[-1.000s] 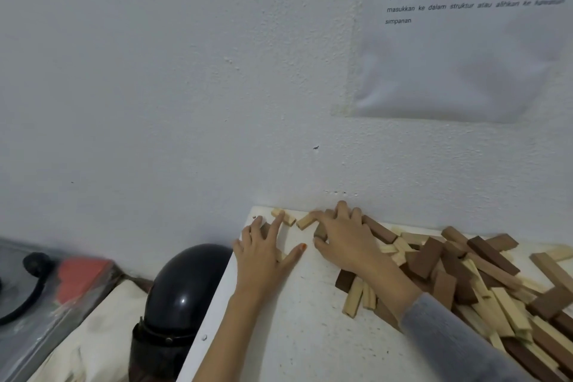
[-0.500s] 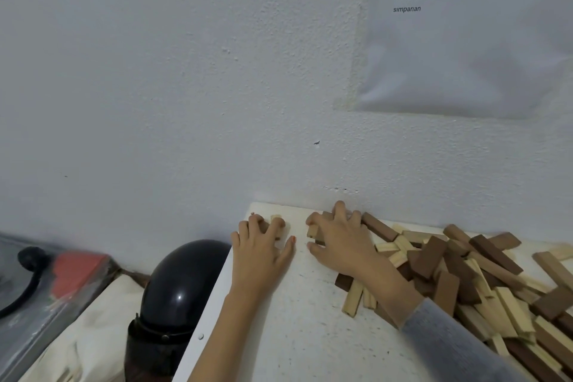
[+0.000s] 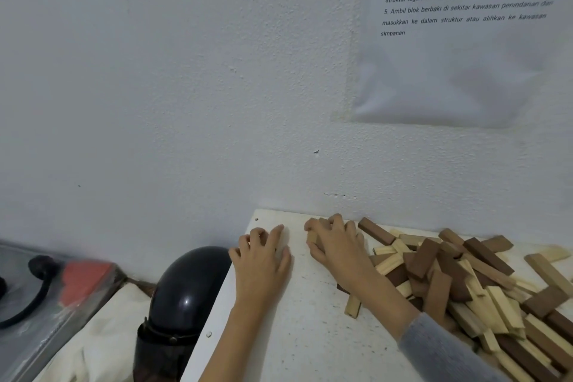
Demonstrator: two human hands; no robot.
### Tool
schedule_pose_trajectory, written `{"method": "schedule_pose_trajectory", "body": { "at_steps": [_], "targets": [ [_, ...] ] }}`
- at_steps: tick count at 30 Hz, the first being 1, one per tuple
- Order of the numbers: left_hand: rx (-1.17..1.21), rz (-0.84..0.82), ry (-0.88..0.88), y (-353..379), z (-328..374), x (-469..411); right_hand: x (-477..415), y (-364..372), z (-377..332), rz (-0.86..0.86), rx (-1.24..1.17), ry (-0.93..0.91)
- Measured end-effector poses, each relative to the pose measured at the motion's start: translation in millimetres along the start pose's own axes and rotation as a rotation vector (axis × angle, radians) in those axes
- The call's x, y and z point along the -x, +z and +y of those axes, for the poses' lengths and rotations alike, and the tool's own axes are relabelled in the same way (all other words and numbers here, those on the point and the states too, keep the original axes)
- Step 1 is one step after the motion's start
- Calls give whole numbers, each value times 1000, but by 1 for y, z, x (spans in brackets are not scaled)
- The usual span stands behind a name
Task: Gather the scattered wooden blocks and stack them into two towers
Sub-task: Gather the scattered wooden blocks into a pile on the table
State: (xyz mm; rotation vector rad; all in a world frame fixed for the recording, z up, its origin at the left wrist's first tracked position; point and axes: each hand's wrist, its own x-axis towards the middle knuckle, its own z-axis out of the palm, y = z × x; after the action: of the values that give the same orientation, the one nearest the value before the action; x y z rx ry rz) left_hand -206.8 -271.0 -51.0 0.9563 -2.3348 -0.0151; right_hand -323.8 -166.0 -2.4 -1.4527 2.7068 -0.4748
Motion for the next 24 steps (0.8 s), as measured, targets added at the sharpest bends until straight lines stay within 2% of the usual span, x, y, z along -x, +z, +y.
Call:
{"method": "schedule_pose_trajectory", "body": {
  "at_steps": [10, 16, 22, 24],
  "targets": [
    [295, -1, -72, -9, -1, 1, 13, -4, 4, 123, -466, -15],
    [320, -1, -20, -18, 7, 6, 26, -19, 3, 193, -619, -55],
    [589, 15, -177, -31, 24, 16, 53, -44, 8, 251, -678, -56],
    [538, -26, -152, -30, 29, 20, 64, -51, 13, 274, -696, -69]
  ]
}}
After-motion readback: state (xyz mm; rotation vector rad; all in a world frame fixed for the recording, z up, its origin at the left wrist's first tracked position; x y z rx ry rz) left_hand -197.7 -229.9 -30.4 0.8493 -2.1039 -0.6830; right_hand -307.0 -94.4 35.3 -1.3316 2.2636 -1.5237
